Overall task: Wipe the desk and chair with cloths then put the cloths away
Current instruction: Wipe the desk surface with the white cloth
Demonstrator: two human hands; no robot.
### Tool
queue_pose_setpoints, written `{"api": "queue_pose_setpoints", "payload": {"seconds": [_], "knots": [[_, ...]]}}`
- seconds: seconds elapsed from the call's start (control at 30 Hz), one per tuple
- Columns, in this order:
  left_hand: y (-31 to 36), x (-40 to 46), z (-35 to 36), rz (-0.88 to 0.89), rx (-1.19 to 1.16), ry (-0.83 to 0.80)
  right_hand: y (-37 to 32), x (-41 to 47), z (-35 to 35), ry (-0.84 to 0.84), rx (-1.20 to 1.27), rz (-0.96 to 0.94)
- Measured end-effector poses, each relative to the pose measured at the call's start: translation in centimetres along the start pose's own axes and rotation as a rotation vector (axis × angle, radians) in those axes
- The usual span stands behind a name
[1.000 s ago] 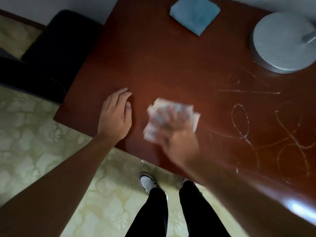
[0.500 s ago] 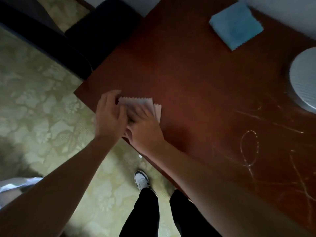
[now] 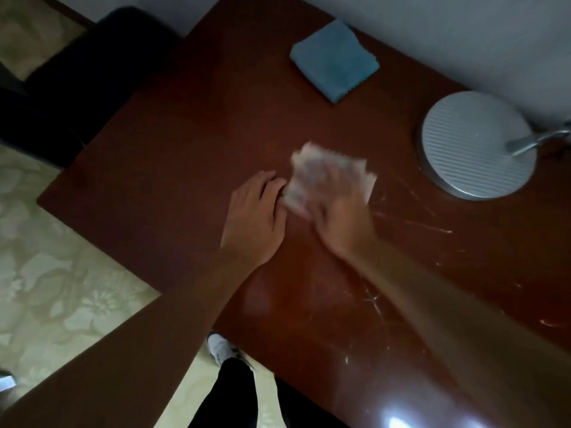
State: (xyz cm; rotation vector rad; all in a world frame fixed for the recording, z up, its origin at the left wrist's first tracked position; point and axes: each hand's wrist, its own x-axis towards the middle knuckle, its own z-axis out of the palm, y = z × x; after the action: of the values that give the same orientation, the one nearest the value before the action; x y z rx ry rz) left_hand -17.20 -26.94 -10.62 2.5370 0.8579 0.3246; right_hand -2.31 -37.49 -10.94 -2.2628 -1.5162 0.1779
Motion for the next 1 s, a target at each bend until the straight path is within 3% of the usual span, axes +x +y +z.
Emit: {"api": "queue_pose_setpoints", "payload": {"seconds": [0.07, 0.13, 0.3, 0.37, 0.47, 0.6, 0.67, 0.83, 0.9, 1.0], "knots": [[1.7, 0.9, 1.0, -0.033, -0.054, 0.002, -2.3, -6.5, 0.0, -0.044, 0.037, -0.129], [2.9, 1.4, 1.8, -0.036, -0.060, 0.002, -0.4, -7.5, -0.9, -0.106, 0.074, -0.227], [3.9, 1.1, 3.3, 0.072, 0.055, -0.027, 10.7, 2.7, -4.1, 0.042, -0.028, 0.168], [3.8, 1.1, 3.5, 0.057, 0.069, -0.003, 9.7, 2.7, -3.3, 0.074, -0.040, 0.195], [4.0, 1.0, 3.6, 0.069, 0.075, -0.002, 3.9, -4.2, -2.3, 0.087, 0.105, 0.034], [4.0, 1.0, 3.6, 0.054, 0.070, -0.003, 2.1, -13.4, -2.7, -0.052, 0.075, -0.145], [4.1, 1.0, 3.6, 0.055, 0.067, 0.007, 5.4, -11.1, -3.4, -0.082, 0.012, -0.132], [4.2, 0.9, 3.5, 0.050, 0.074, -0.005, 9.1, -3.6, -3.9, 0.037, -0.112, 0.135], [4.0, 0.8, 3.5, 0.057, 0.067, -0.004, 7.2, -6.5, -3.4, 0.054, -0.094, 0.148], [4.0, 0.8, 3.6, 0.050, 0.062, 0.009, 5.5, -13.7, -4.0, -0.017, -0.058, 0.006]]}}
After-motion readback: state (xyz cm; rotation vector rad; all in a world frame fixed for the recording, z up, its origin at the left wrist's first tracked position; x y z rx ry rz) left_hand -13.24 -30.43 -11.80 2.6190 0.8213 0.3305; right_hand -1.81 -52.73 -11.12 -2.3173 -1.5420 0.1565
